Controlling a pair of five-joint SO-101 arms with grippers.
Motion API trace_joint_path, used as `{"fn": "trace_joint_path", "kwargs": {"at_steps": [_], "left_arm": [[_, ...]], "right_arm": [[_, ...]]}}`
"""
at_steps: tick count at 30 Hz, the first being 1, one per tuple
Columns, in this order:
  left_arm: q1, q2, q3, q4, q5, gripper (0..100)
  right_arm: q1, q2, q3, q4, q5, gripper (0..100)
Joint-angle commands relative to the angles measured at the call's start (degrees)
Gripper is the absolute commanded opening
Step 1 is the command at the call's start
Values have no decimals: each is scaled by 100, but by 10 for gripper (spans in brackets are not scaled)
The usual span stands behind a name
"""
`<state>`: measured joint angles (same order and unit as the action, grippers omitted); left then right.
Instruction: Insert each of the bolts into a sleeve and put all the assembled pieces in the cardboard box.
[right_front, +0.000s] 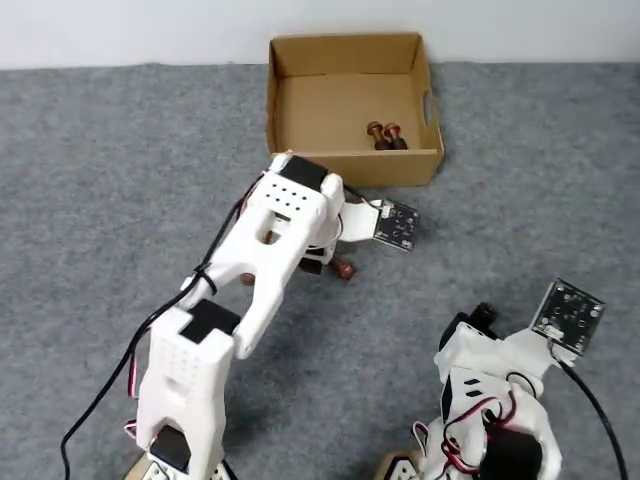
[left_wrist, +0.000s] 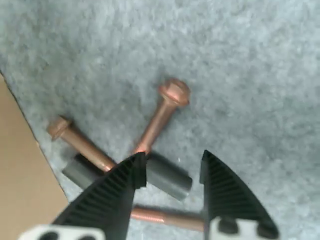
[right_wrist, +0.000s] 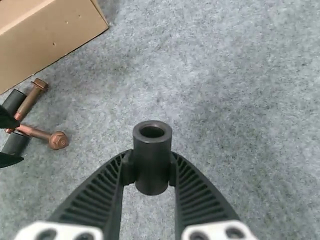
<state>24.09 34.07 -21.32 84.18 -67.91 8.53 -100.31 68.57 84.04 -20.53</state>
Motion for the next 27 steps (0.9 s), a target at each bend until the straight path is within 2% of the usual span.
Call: {"fn": "trace_joint_path", "kwargs": {"at_steps": [1,20,27], "left_arm": [[88,53,-286,88,-70,185],[88,1679,-1921,44,-35,179],[325,1820,-1912,316,-44,73]], "right_arm": [[48,22,-18,-163,53,8],[48,22,-18,-163,53,8],[48,22,-18,-163,53,8]]}}
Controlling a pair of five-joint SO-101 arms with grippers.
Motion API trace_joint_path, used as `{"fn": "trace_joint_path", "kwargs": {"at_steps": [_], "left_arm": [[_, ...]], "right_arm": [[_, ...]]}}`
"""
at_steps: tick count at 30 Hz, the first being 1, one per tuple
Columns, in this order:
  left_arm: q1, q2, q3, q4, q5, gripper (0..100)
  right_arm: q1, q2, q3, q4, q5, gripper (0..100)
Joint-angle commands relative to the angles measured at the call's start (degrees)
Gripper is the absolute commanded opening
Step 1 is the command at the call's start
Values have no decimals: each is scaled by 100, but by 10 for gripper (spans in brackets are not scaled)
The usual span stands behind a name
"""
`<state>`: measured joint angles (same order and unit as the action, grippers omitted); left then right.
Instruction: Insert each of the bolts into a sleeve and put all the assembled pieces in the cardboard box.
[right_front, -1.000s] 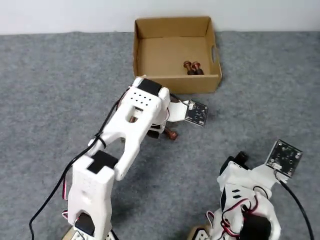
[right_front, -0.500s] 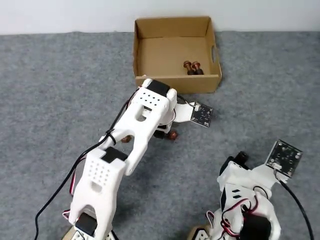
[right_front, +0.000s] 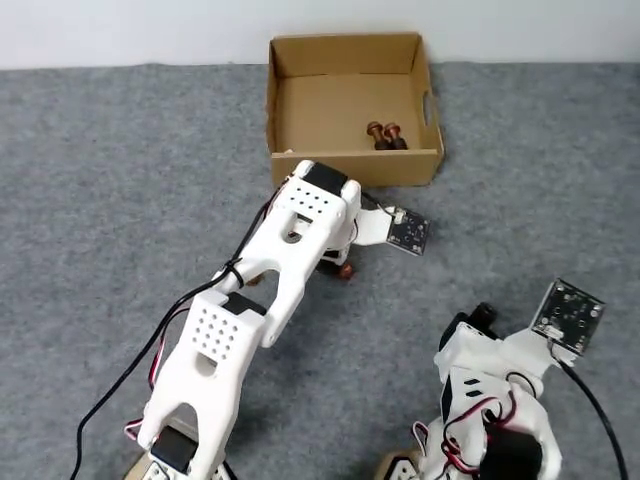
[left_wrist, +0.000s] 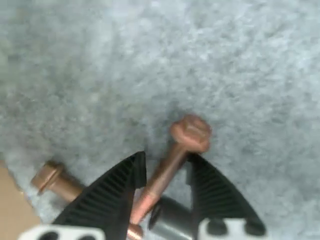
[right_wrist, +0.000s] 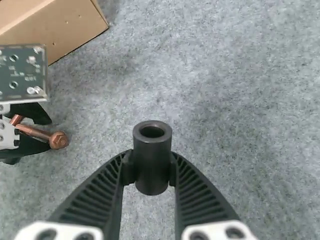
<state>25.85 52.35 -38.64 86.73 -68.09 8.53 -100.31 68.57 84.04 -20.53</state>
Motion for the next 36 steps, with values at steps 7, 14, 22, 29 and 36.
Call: {"fn": "trace_joint_path", "kwargs": {"at_steps": [7,14,22,29,36], "left_arm": [[387,-9,-180,519,-26,8],[431,-158,-426,1275,396,5],[387,-1301,-514,1371,2224,5],[413,-2558,418,1371,3560,5],[378,-3455,1789,1371,5451,5]], "right_arm": [[48,22,-18,-163,53,8],[48,-48,-18,-163,53,8],[48,-48,-18,-171,44,8],[13,-48,-44,-171,35,8],[4,-374,-53,-171,35,8]]}}
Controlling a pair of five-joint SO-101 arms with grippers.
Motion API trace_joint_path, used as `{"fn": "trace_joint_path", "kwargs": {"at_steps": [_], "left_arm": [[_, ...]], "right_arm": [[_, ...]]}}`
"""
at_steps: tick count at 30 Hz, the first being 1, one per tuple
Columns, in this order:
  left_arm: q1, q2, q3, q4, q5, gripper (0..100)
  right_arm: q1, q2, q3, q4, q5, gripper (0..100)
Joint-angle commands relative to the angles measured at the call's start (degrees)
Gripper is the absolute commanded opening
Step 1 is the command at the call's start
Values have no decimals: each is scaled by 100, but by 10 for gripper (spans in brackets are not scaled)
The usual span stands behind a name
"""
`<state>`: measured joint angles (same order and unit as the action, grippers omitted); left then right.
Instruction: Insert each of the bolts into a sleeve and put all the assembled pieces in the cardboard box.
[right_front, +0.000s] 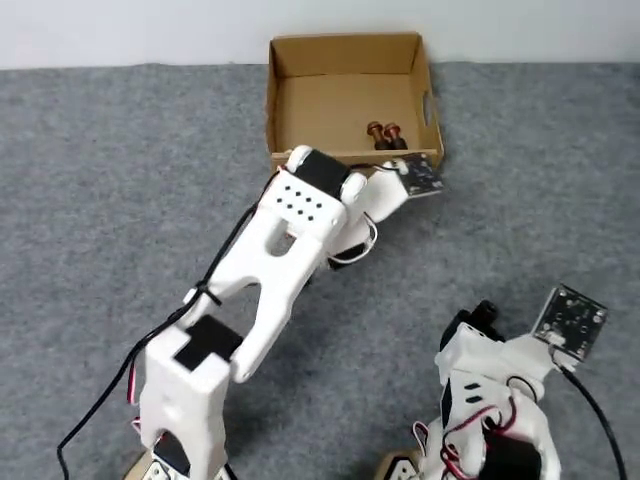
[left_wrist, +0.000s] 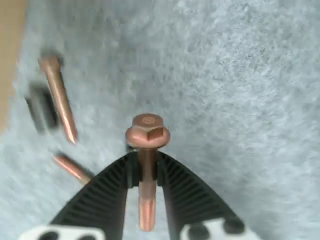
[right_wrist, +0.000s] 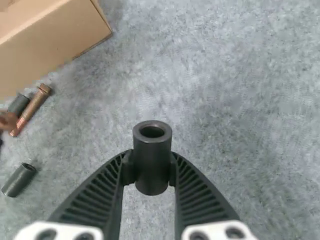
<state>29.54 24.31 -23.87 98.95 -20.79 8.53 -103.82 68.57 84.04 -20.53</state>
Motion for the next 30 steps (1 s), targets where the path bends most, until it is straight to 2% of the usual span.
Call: {"fn": "trace_joint_path", "kwargs": {"at_steps": [1,5,9,15,25,30], "left_arm": [[9,-818,497,149,949,5],[9,-1574,1112,149,1855,5],[9,-2189,1789,114,2312,5],[0,-3033,2809,-457,3305,5],[-35,-5714,5086,-2119,4062,5],[-44,-7402,6229,-2488,4220,5]], "right_arm": [[-4,-13,-53,-171,44,8],[-277,-13,-62,-171,44,8],[-558,-13,-62,-171,44,8],[-1033,-13,-97,-171,44,8],[-2123,-13,-141,-171,53,8],[-2862,4,-185,-171,53,8]]}}
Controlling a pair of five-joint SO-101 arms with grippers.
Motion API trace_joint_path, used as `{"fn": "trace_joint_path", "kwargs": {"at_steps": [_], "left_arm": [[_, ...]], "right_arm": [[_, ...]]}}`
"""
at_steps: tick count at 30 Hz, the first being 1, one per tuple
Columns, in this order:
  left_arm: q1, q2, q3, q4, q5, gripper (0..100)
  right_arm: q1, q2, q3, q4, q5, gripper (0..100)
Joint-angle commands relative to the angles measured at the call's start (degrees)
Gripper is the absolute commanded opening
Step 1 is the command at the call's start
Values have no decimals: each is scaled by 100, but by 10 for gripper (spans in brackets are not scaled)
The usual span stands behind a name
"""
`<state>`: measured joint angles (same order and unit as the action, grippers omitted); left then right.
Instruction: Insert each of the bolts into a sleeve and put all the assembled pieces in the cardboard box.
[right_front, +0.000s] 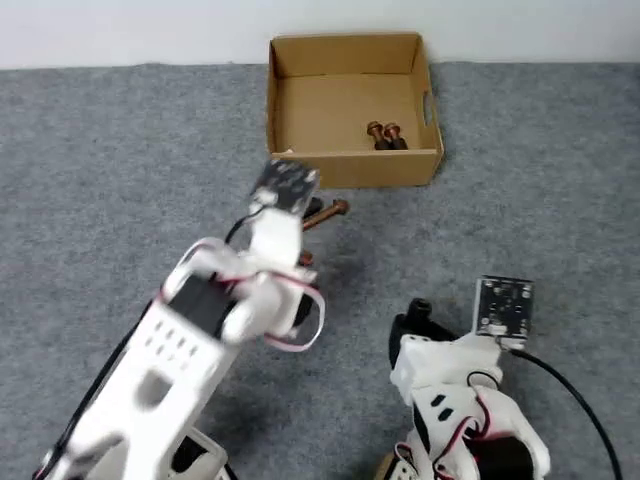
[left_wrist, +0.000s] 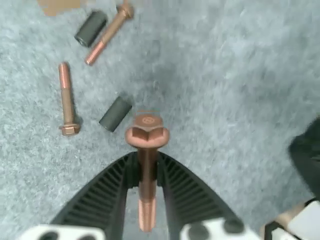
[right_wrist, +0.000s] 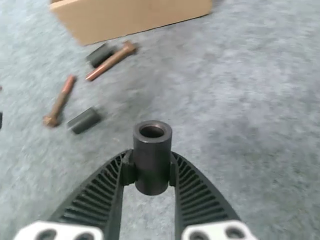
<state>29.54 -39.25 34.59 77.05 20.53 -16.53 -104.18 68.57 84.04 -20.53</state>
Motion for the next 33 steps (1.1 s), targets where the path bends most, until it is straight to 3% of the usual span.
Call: {"fn": "trace_joint_path", "kwargs": {"at_steps": [1,9,21,33], "left_arm": [[-44,-1371,585,-360,97,5],[-53,-3780,1930,-1037,1064,5],[0,-6382,3240,-2233,1116,6],[220,-6497,3530,-3015,1160,6]], "right_arm": [[-514,40,-185,-171,70,8],[-1297,75,-141,-840,1081,8],[-2369,66,35,-963,2022,8],[-2413,75,97,-1490,3007,8]]}}
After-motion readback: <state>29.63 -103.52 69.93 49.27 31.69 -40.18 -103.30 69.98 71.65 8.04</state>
